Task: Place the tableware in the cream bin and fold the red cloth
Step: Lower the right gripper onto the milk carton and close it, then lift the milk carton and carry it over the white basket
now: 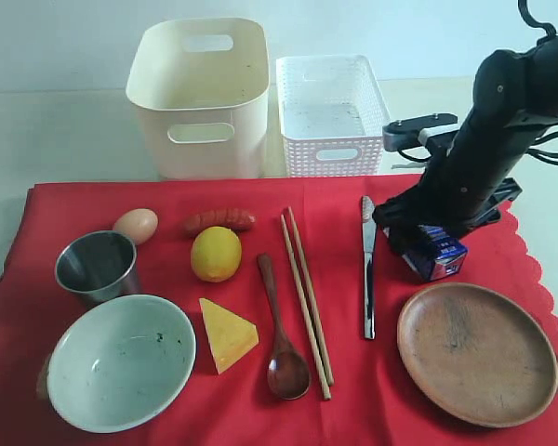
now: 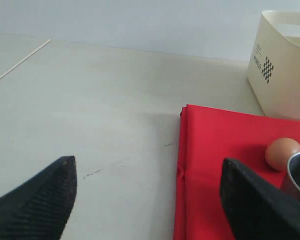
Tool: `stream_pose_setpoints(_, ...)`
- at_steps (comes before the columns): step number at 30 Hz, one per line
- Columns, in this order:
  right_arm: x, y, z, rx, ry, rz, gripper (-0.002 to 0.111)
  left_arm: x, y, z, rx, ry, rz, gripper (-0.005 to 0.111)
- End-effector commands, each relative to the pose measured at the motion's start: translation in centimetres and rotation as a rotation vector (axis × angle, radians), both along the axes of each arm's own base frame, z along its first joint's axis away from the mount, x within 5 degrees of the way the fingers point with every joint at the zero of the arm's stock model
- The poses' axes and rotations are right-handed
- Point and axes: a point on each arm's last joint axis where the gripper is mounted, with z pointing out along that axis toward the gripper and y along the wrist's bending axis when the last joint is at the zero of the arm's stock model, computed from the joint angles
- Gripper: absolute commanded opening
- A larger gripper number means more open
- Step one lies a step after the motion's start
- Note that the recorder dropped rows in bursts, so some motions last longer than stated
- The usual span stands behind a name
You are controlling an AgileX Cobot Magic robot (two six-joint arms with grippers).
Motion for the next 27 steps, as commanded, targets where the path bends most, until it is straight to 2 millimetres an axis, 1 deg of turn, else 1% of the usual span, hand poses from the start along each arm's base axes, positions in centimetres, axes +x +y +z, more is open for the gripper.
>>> stream_pose_setpoints(1, 0.7, 0.4, -0.3, -0.004, -0.004, 0.02, 0.07, 0.0, 0.0, 0.0, -0.007, -0.014, -0.003, 0.075)
stream_pose_setpoints(3, 0.7, 0.4, -0.6, -0.009, 0.006, 0.023, 0.064, 0.0, 0.0, 0.0, -0.007, -0.014, -0.003, 0.075)
stream_pose_setpoints(5, 0.6, 0.3, -1.1, -0.015, 0.027, 0.024, 0.056, 0.0, 0.0, 0.0, -0.007, -0.014, -0.003, 0.075)
stream_pose_setpoints(7, 0.6, 0.3, -1.3, -0.021, 0.031, 0.028, 0.036, 0.0, 0.0, 0.0, -0.007, -0.014, -0.003, 0.075)
stream_pose_setpoints(8, 0.6, 0.3, -1.3, -0.021, 0.031, 0.028, 0.029, 0.0, 0.0, 0.0, -0.007, -0.014, -0.003, 0.075)
stream_pose_setpoints(9, 0.6, 0.3, -1.1, -0.02, 0.028, 0.028, 0.016, 0.0, 0.0, 0.0, -0.007, -0.014, -0.003, 0.075)
stream_pose_setpoints(10, 0.6, 0.3, -1.1, -0.02, 0.03, 0.029, 0.01, 0.0, 0.0, 0.0, -0.007, -0.014, -0.003, 0.075)
stream_pose_setpoints(11, 0.6, 0.3, -0.9, -0.019, 0.027, 0.029, 0.001, 0.0, 0.0, 0.0, -0.007, -0.014, -0.003, 0.075)
stream_pose_setpoints(12, 0.6, 0.3, -0.6, -0.017, 0.02, 0.029, 0.0, 0.0, 0.0, 0.0, -0.007, -0.014, -0.003, 0.075)
stream_pose_setpoints(20, 0.2, 0.2, 2.9, 0.005, -0.055, 0.03, 0.0, 0.0, 0.0, 0.0, -0.007, -0.014, -0.003, 0.075)
stream_pose_setpoints(27, -0.7, 0.2, 7.1, 0.059, -0.137, 0.007, 0.0, 0.0, 0.0, 0.0, -0.007, -0.014, -0.003, 0.075)
